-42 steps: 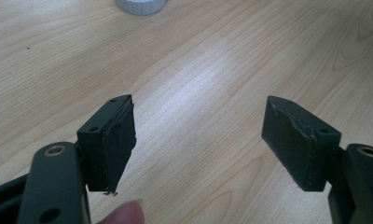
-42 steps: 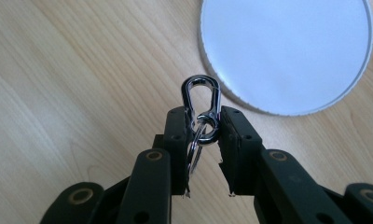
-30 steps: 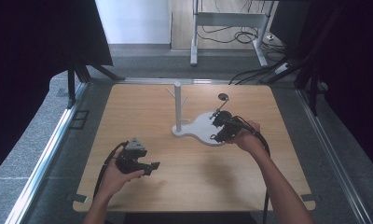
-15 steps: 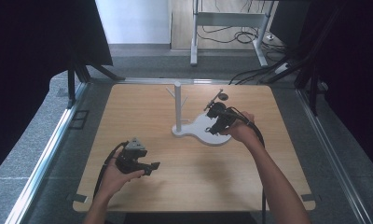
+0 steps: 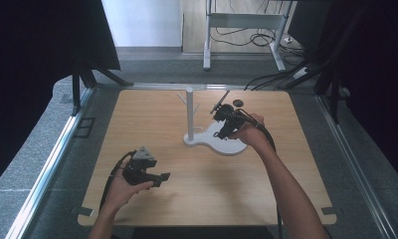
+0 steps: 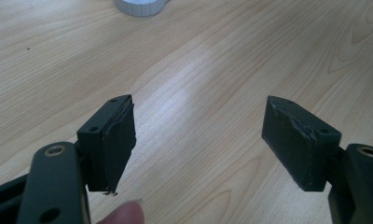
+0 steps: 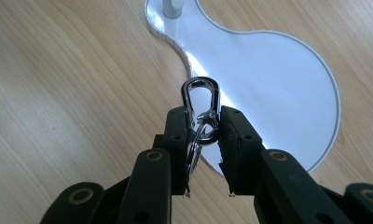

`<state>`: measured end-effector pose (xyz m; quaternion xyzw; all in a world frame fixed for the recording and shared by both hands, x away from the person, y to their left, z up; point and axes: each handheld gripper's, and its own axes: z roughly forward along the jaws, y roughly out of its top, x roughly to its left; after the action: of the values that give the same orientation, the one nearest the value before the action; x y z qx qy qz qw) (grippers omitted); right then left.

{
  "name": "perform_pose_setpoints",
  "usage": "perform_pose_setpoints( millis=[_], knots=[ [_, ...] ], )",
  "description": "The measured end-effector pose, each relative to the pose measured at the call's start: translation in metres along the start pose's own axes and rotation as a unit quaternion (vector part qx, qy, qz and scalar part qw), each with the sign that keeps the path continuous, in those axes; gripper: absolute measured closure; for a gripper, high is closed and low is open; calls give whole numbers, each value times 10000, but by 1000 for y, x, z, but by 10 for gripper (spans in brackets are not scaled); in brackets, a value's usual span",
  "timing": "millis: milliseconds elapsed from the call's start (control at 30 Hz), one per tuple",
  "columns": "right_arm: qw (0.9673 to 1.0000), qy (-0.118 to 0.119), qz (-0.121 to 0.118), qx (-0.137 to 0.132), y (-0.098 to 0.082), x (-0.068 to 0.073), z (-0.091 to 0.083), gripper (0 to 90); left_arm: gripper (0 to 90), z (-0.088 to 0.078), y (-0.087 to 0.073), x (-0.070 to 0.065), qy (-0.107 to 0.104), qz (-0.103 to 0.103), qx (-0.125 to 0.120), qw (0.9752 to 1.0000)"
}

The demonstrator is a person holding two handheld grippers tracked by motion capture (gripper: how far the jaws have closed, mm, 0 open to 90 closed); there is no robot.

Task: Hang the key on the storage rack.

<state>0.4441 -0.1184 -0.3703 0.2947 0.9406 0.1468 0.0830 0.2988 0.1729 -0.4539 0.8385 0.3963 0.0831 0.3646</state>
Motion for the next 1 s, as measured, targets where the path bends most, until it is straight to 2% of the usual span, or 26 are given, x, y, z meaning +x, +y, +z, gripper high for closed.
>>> perform_pose_setpoints(
  millis=[500, 1000],
  knots=[
    [9999, 28, -117, 12, 29, 6, 5, 735, 264, -1, -1, 2, -18, -41, -19, 10000],
    [9998, 55, -173, 40, 47, 10, 10, 735, 263, -1, -1, 4, -34, -45, -18, 10000]
  ],
)
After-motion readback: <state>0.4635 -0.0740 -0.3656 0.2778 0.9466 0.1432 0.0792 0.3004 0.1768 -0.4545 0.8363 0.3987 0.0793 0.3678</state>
